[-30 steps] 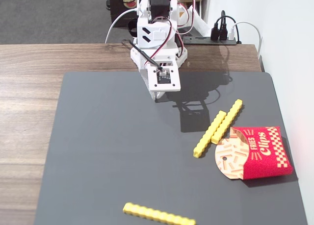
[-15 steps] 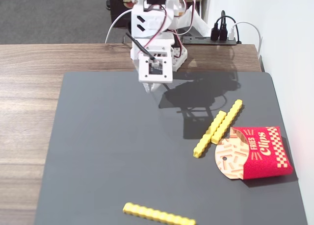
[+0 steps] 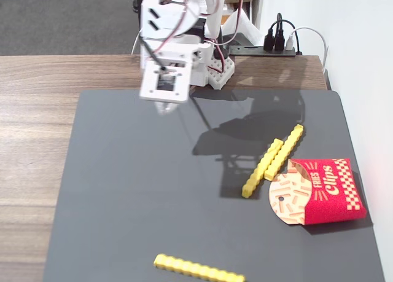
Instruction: Grab a fry
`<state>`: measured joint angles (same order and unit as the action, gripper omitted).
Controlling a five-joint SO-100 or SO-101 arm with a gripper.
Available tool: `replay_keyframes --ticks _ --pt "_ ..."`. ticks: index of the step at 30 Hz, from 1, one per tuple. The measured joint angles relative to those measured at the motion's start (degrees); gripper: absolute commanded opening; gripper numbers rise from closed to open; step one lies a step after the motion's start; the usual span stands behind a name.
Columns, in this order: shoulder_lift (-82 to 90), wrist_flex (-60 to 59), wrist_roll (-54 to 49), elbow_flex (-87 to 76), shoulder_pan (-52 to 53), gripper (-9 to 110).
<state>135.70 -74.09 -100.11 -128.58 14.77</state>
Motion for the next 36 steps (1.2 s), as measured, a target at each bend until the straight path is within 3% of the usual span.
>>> replay_keyframes --ticks 20,36 --pt "-38.23 3.78 -11.07 37.35 3.34 1" --pt "-62.23 -1.23 -32.08 64.86 -0.18 2"
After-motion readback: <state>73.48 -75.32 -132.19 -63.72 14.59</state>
